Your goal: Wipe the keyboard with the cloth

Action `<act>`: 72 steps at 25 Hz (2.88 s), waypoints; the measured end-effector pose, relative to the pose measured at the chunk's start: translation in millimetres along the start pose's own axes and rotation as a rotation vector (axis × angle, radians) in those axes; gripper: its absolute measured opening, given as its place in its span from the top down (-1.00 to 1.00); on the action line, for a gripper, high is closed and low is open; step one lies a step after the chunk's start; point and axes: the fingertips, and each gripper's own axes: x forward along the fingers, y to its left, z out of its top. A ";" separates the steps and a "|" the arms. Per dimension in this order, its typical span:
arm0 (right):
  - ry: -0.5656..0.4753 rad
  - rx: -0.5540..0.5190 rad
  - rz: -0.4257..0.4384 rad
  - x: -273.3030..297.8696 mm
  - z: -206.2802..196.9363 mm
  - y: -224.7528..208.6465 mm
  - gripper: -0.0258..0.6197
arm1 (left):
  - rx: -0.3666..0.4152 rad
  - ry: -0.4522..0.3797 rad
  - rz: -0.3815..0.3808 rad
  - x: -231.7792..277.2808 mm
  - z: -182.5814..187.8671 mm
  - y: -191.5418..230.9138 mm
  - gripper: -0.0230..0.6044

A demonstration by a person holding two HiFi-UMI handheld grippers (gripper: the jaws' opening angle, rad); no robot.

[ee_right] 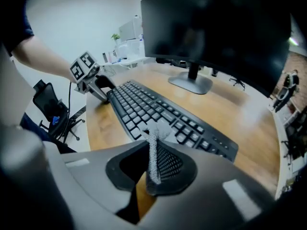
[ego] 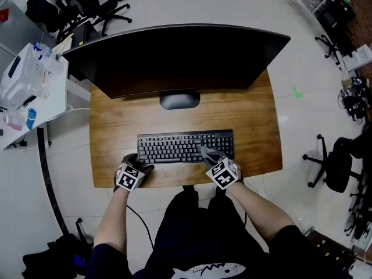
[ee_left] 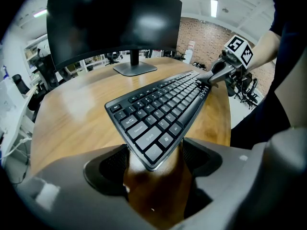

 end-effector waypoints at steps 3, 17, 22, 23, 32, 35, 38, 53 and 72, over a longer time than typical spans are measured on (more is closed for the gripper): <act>-0.006 0.063 -0.093 -18.1 -7.7 -51.0 0.83 | 0.001 -0.006 0.000 -0.1 -0.6 1.0 -0.20; 0.094 0.153 -0.176 0.3 -5.7 -121.2 0.83 | 0.003 -0.010 -0.002 -0.3 0.3 0.4 -0.20; 0.079 0.075 -0.083 20.7 23.4 -68.7 0.83 | 0.002 -0.010 0.000 -0.1 -0.2 0.4 -0.20; 0.075 0.052 -0.060 24.0 27.0 -57.3 0.83 | 0.001 -0.010 0.000 -0.3 -0.2 0.3 -0.20; 0.028 -0.030 0.035 14.2 29.2 -30.6 0.83 | 0.002 -0.014 0.001 0.3 0.3 -0.9 -0.20; 0.014 0.067 -0.045 -3.6 19.9 -78.2 0.83 | 0.002 -0.018 0.002 0.5 0.4 -0.1 -0.20; 0.057 0.151 -0.108 -15.5 0.8 -125.4 0.83 | 0.000 -0.021 0.002 0.6 0.1 -0.1 -0.20; 0.196 0.119 0.145 31.1 38.2 -90.4 0.83 | 0.007 -0.034 0.008 0.3 4.8 -3.4 -0.20; 0.204 -0.244 0.316 106.9 147.5 45.8 0.83 | 0.007 -0.039 0.013 0.4 7.6 -7.1 -0.20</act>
